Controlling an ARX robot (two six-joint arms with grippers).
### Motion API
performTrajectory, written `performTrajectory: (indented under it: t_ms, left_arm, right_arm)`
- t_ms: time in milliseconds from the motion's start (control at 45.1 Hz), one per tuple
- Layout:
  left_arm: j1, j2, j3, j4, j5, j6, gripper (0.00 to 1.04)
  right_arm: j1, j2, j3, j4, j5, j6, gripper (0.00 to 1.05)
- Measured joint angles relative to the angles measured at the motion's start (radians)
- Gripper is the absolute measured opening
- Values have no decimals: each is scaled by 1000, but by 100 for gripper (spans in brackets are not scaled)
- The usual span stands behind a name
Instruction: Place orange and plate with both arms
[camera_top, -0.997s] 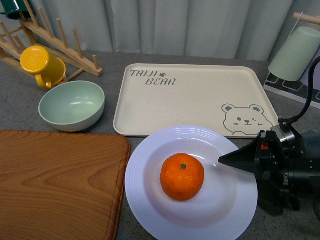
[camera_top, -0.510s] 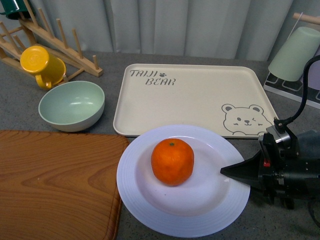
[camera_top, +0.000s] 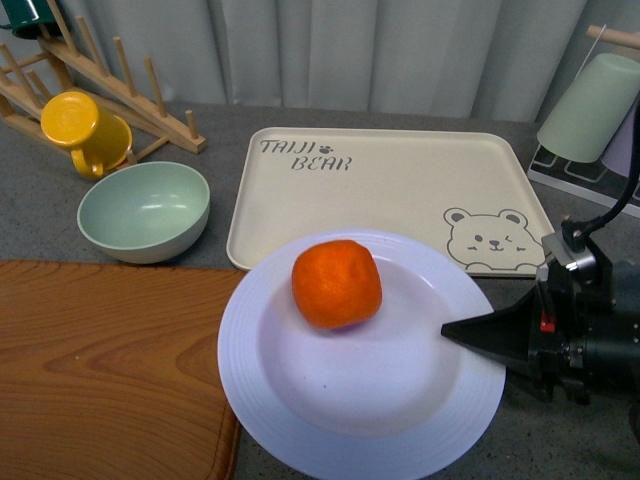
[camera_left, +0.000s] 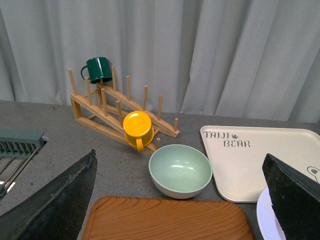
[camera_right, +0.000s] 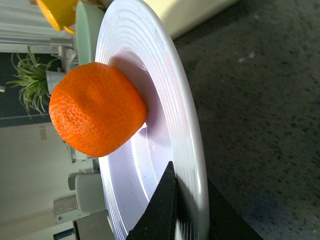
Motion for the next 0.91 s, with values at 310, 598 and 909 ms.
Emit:
performTrajectory:
  t_ms: [310,598,909]
  left_arm:
    - [0,0,0,0,0,0,98]
    - [0,0,0,0,0,0,98]
    - [0,0,0,0,0,0,98]
  right_arm:
    - [-20,-21,84,51,-1,98,3]
    - [-42,77,311,-31,32,131,3]
    - [-33,279,663,-194,86,148,3]
